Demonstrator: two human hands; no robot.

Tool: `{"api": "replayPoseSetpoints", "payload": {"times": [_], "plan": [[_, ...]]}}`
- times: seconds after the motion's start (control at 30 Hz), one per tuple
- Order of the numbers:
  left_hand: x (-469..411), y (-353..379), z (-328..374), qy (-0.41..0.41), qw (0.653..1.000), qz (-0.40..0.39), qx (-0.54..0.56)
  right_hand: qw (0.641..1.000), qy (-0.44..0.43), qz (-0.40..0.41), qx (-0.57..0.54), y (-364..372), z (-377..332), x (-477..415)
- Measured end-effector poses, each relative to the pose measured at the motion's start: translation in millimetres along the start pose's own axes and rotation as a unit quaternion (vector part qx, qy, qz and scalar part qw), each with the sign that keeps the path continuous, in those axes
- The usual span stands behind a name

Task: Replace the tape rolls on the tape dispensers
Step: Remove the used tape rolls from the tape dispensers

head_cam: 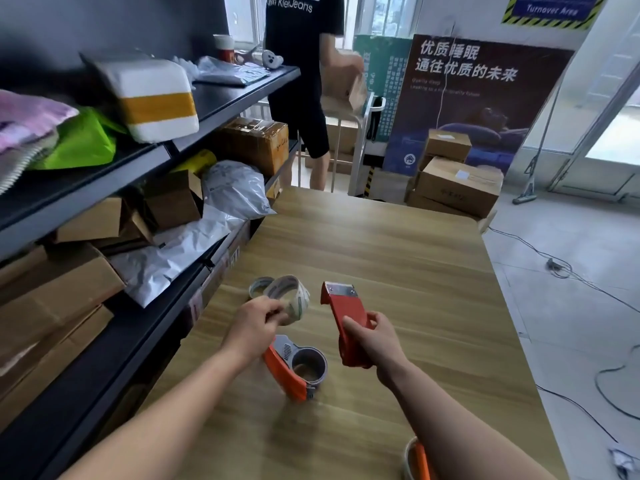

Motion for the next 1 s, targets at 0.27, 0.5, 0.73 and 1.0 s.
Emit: {"api": "replayPoseSetpoints", "payload": {"times": [0.27, 0.5, 0.73, 1.0], "plan": [[-29.9, -1.8, -35.8, -0.023, 0.997, -0.010, -0.068, 0.988, -0.053, 0.056, 0.135, 34.1, 6.7, -19.6], [-61.9, -2.6, -73.5, -0.030, 0.992, -0.002, -0.122, 0.964, -0.059, 0.088, 0.246, 50.3, 15.9, -40.6], [-97.0, -0.3, -107.5, -0.056, 0.984, 0.006, -0.168, 0.955, -0.052, 0.109, 0.270, 69.7, 21.3, -61.5], [-135.6, 13.9, -141.3, -0.086, 0.980, -0.020, -0.178, 0.956, -0.055, 0.120, 0.262, 83.5, 24.5, -80.4]]}}
Point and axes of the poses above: each hand's wrist, its own x-axis away from the middle knuckle, its own y-axis out of the palm, z = x × y, the point moved 1 cm from there along -x, towards the middle knuckle, and after that the axes turned 12 degrees about x, right-handed, at the moved point
